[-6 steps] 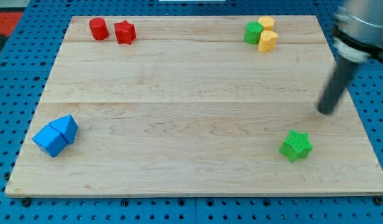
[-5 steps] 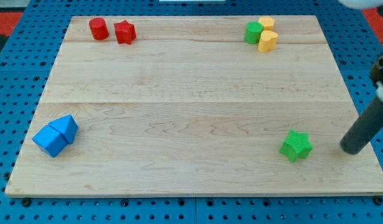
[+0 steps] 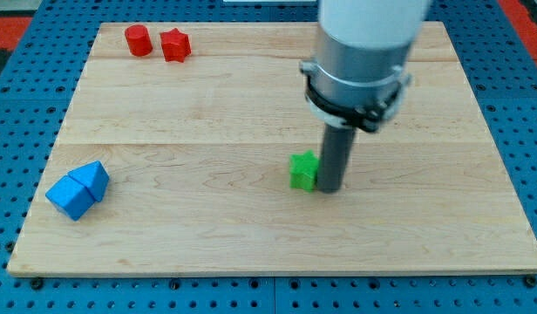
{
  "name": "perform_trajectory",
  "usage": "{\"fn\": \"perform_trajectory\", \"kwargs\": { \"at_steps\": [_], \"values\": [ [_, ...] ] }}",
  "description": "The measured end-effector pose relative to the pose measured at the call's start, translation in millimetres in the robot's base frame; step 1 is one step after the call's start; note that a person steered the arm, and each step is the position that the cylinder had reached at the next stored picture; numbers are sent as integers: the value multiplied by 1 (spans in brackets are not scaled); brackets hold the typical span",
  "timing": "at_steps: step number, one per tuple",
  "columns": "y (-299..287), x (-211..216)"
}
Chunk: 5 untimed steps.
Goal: Move the green star diagonally bottom right to red star
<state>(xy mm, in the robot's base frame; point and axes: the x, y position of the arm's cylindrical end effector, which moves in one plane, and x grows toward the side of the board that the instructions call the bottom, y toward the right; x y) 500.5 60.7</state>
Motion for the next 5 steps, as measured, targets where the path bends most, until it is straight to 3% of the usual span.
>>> {"fn": "perform_trajectory", "kwargs": {
  "at_steps": [1, 2, 5],
  "values": [
    [2, 30],
    [-22, 12],
    [-56, -149]
  ]
}}
